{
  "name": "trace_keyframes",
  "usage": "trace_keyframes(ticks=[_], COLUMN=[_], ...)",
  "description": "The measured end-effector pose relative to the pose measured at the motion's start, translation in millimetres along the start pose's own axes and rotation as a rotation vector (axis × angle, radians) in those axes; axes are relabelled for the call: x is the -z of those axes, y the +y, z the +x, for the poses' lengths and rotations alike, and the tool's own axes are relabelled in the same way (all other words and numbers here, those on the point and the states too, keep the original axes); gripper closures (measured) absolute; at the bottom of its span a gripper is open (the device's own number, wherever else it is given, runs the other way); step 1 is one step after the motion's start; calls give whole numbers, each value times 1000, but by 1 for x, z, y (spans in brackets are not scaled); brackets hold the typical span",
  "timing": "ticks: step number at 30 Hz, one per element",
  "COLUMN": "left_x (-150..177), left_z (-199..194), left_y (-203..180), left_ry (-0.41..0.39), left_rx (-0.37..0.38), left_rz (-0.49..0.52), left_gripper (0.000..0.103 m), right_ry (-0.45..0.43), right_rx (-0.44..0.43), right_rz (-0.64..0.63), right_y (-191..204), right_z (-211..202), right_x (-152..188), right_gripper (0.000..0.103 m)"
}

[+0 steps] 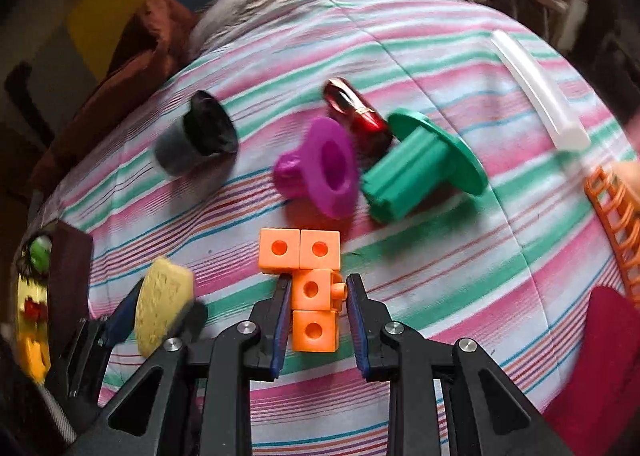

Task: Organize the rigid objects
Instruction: 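Carry the yellow egg into the gold tray and open the left tool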

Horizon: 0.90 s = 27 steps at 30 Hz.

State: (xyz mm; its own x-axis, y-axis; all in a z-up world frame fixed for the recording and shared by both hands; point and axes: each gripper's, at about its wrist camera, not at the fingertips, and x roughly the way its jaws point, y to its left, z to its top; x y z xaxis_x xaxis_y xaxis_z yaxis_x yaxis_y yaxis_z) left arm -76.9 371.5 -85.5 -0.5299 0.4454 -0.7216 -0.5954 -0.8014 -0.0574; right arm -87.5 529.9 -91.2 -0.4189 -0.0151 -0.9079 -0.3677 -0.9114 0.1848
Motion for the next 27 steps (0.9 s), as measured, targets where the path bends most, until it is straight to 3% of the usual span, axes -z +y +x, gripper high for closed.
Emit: trace_keyframes(ticks=[13, 19, 27], left_x=[43, 53, 58], left_z=[-58, -99, -147], left_y=[14, 24, 64], left_ry=[-4, -45, -98], left_rx=[92, 148, 119], left_rz=[-99, -143, -169], left_gripper=[58, 58, 58], right_ry=[-17, -21, -40], right_rx=[-17, -5, -30], right_rz=[-111, -141, -172], right_y=[16, 21, 28], right_z=[-3, -7, -11], right_x=[3, 8, 10], right_gripper=[76, 76, 76])
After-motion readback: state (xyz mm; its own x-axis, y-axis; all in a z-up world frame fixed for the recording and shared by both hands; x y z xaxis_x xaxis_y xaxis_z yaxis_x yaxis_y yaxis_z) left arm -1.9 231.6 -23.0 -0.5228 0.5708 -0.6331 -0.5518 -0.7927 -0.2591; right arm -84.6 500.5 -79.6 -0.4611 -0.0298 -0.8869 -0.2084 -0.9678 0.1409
